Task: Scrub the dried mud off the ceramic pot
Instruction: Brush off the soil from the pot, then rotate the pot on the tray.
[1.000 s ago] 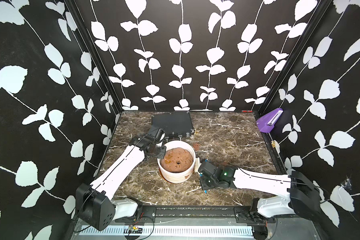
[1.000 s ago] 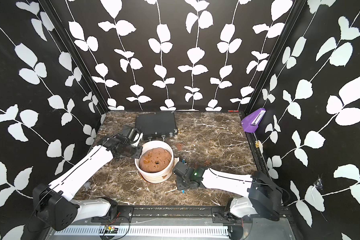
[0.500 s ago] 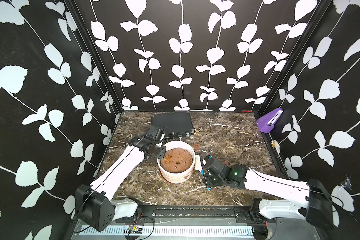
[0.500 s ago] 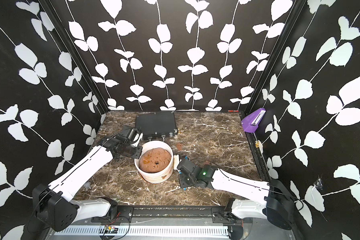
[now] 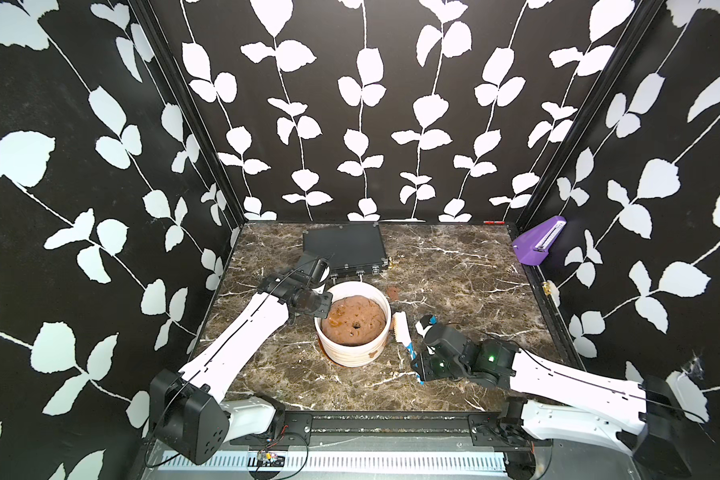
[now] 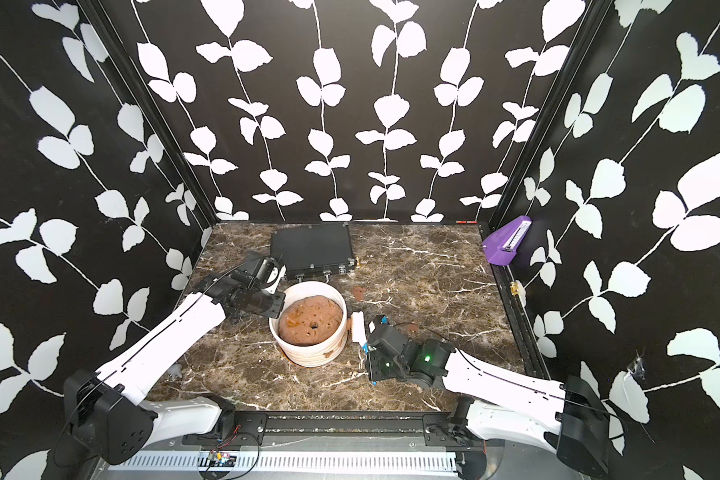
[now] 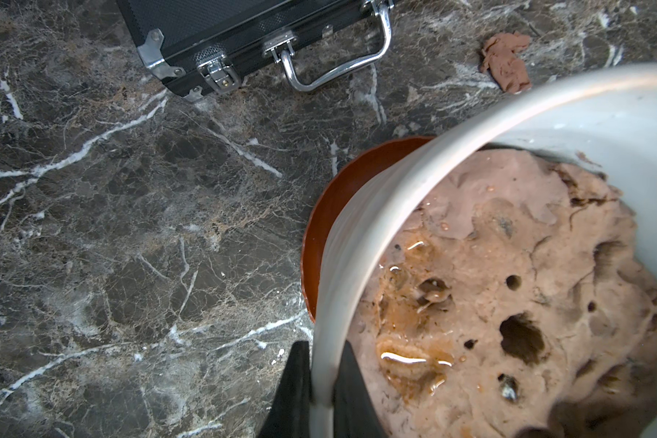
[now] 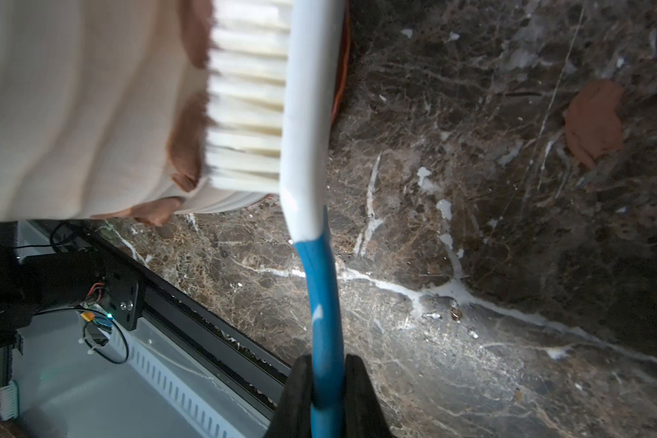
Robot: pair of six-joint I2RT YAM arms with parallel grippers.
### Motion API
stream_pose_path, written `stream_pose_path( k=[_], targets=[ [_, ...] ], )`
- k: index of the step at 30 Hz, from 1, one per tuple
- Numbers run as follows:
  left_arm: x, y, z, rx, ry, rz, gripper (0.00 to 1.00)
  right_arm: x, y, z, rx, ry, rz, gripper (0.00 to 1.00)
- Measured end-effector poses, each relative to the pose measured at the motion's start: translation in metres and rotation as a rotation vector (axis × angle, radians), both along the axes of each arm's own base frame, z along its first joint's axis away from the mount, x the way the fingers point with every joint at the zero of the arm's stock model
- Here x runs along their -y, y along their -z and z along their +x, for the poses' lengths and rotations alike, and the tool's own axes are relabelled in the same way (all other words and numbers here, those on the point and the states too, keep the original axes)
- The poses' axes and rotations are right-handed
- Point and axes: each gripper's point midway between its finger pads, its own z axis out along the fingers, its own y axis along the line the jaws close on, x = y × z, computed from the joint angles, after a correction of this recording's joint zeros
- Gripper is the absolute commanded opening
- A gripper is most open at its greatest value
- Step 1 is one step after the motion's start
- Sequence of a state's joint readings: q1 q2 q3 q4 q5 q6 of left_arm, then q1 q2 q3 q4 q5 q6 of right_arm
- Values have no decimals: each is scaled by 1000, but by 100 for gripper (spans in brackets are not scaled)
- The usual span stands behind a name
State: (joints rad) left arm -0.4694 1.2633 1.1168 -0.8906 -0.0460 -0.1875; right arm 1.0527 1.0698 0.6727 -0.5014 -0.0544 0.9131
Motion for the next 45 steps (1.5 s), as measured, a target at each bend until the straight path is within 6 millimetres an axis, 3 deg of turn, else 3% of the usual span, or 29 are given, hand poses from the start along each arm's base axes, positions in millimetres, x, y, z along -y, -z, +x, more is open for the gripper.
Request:
stream_pose_path(
  k=[5,8,13,23,27,32,33,36,38,40,45],
  targets=[
    [0,0,0,1,-1,-1,0,0,37,5,-73,23,-95,0],
    [0,0,0,2,-1,0,0,-8,44,4,-95,6,-94,0],
    [0,0,0,4,-1,-1,0,-29,21,4,-66,-32,-23,0],
    [0,0,0,7,-4,-1,0,-23,-33,-4,22,-30,155,0],
    [0,0,0,7,-4,-1,0,-12,-42,-2,59,-6,158,0],
    [0,0,1,8,-7,-4,0,33,-25,3,68,86,-3,0],
    [0,0,1,8,-8,-4,1,41,-21,3,64,102,-41,0],
    [0,0,1,12,-11,-10,34,58,-2,-2,22,118,-156,0],
    [0,2,0,4,-24,-19,45,55,8,-7,-5,97,-192,0],
    [1,3,0,3,-31,-23,50,45,16,-14,-23,62,-207,0],
    [3,1,10,5,-35,-25,48,23,28,-23,-56,9,-205,0]
  ],
)
